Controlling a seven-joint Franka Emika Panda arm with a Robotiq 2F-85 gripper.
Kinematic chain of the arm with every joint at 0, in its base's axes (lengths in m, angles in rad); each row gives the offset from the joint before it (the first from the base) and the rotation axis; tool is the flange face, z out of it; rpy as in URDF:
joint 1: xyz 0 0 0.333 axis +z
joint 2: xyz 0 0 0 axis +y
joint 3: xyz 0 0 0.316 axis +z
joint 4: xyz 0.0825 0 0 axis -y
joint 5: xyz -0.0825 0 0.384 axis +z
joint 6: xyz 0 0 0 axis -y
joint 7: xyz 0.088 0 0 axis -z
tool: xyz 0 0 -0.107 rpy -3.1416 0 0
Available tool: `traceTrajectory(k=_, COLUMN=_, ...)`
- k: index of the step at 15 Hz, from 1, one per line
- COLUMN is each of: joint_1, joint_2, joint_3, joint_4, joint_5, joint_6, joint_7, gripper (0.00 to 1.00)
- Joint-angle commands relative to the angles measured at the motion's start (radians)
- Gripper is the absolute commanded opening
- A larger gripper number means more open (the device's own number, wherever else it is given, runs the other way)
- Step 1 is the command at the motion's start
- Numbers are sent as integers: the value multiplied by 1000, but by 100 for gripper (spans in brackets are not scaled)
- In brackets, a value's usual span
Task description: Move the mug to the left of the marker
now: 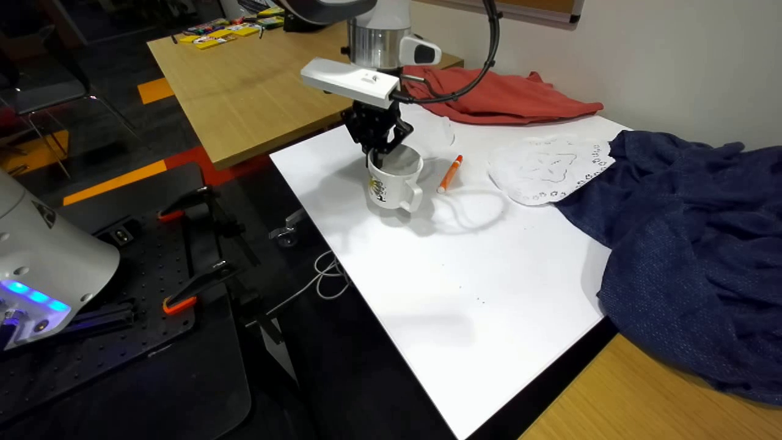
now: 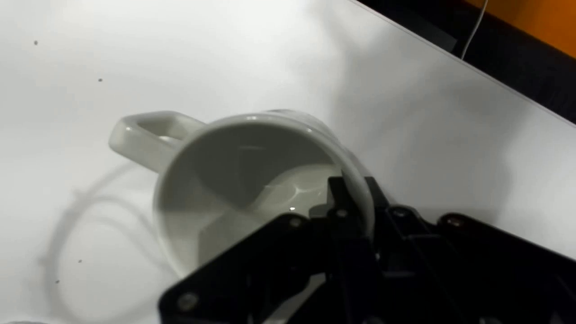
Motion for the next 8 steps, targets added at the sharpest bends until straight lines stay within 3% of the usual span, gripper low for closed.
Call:
traceTrajectory(k=1, joint_1=41, joint_2=-77, joint_3=28, joint_4=-62, joint_5=-41, joint_6=39, joint_7=-10, gripper=3)
traceTrajectory(k=8, joint_1=88, joint_2=-31, joint_3=97, joint_4=-15, joint_5=-46, joint_6=59, joint_7=-79, gripper=3)
